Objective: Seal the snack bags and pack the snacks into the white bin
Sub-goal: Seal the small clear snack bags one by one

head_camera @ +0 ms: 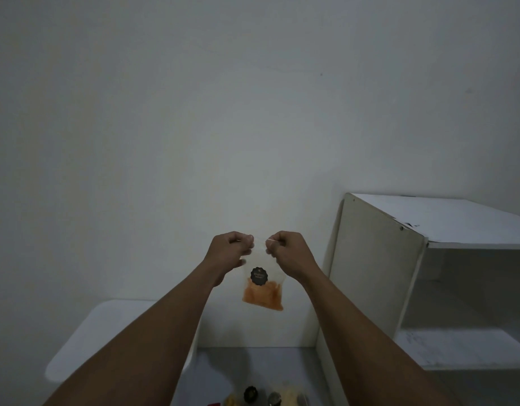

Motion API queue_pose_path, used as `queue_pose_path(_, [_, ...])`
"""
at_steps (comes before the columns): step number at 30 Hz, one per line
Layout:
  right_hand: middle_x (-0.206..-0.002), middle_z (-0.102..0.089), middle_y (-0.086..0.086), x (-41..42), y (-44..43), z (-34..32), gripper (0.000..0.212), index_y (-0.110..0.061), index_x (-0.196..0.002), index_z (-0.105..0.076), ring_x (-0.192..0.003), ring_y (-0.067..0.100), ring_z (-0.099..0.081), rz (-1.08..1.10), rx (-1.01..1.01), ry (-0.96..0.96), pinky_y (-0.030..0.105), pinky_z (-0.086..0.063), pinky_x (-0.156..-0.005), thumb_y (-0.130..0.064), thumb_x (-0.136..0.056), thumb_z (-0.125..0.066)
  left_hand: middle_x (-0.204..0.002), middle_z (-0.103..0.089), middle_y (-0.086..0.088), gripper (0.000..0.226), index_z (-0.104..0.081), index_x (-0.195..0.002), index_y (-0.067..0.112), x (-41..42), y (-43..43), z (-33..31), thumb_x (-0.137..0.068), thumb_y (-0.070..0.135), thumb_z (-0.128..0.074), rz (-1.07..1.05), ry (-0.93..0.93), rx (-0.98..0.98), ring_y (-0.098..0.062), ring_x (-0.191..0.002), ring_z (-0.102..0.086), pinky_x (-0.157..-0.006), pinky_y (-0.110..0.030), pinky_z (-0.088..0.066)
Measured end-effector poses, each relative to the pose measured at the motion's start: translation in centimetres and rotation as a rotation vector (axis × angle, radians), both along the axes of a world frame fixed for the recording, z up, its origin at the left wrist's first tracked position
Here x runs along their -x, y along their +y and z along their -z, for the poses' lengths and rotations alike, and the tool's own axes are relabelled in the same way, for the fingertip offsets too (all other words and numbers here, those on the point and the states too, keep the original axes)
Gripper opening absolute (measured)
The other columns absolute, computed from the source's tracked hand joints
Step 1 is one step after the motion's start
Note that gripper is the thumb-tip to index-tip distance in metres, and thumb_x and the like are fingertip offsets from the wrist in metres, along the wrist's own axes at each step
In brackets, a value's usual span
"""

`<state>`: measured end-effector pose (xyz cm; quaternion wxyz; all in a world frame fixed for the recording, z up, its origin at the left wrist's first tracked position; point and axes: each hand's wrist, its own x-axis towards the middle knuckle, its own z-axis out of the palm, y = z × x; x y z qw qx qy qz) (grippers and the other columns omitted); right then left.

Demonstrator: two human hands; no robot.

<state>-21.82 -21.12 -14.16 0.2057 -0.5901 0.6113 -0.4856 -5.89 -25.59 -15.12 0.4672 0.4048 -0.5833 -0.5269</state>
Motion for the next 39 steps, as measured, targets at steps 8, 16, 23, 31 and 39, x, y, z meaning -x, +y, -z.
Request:
queue_pose_path(8, [-0.083, -0.077, 0.003, 0.9, 0.9, 0.1, 0.013, -0.006, -0.093, -0.073, -0.074, 0.012, -0.070, -0.107, -0.035, -0.122, 0.029, -0.055, -0.066, -0.016, -0.091, -0.065, -0.087, -0.075, -0.004, 0.010, -0.076, -0.083, 0.011, -0.3, -0.7, -0.1, -0.084, 0.021, -0.075, -0.090, -0.117, 0.112, -0.018, -0.084, -0.065, -0.075, -0.028, -0.050])
queue_pose_path(16, [-0.080, -0.075, -0.002, -0.1, 0.6, 1.1, 0.012, -0.020, -0.085, -0.072, -0.078, 0.015, -0.071, 0.028, 0.025, -0.069, 0.035, -0.061, -0.071, -0.016, -0.091, -0.062, -0.100, -0.063, 0.000, 0.047, -0.063, -0.104, 0.015, 1.1, -0.1, -0.1, -0.076, 0.050, -0.078, -0.369, -0.270, 0.015, -0.019, -0.094, -0.061, -0.084, -0.032, -0.050])
queue_pose_path(23, [-0.075, -0.073, -0.008, -0.9, 0.6, 2.3, 0.017, -0.028, -0.080, -0.072, -0.073, 0.006, -0.068, 0.073, 0.054, 0.069, 0.036, -0.059, -0.074, -0.019, -0.088, -0.061, -0.091, -0.074, -0.019, 0.025, -0.068, -0.085, -0.003, 0.9, 0.4, -0.6, -0.081, 0.019, -0.078, -0.174, 0.045, -0.233, -0.022, -0.075, -0.072, -0.070, -0.034, -0.062])
queue_pose_path(31, [-0.079, -0.075, 0.001, -1.1, 0.9, 2.4, 0.021, -0.014, -0.087, -0.076, -0.077, 0.015, -0.072, -0.036, -0.010, -0.089, 0.035, -0.062, -0.070, -0.031, -0.088, -0.065, -0.087, -0.074, -0.025, 0.010, -0.070, -0.086, -0.012, 0.5, -0.2, -0.8, -0.078, -0.006, -0.067, -0.094, 0.041, -0.230, -0.025, -0.077, -0.075, -0.075, -0.037, -0.062])
queue_pose_path(39, [-0.076, -0.070, 0.007, -0.9, 1.3, 2.0, 0.015, -0.002, -0.086, -0.075, -0.066, 0.015, -0.062, -0.088, -0.167, -0.178, 0.025, -0.053, -0.057, -0.003, -0.087, -0.060, -0.087, -0.071, -0.016, 0.013, -0.073, -0.094, -0.003, -0.2, 0.2, -0.3, -0.085, -0.002, -0.064, 0.024, -0.021, -0.215, -0.022, -0.075, -0.068, -0.076, -0.035, -0.062])
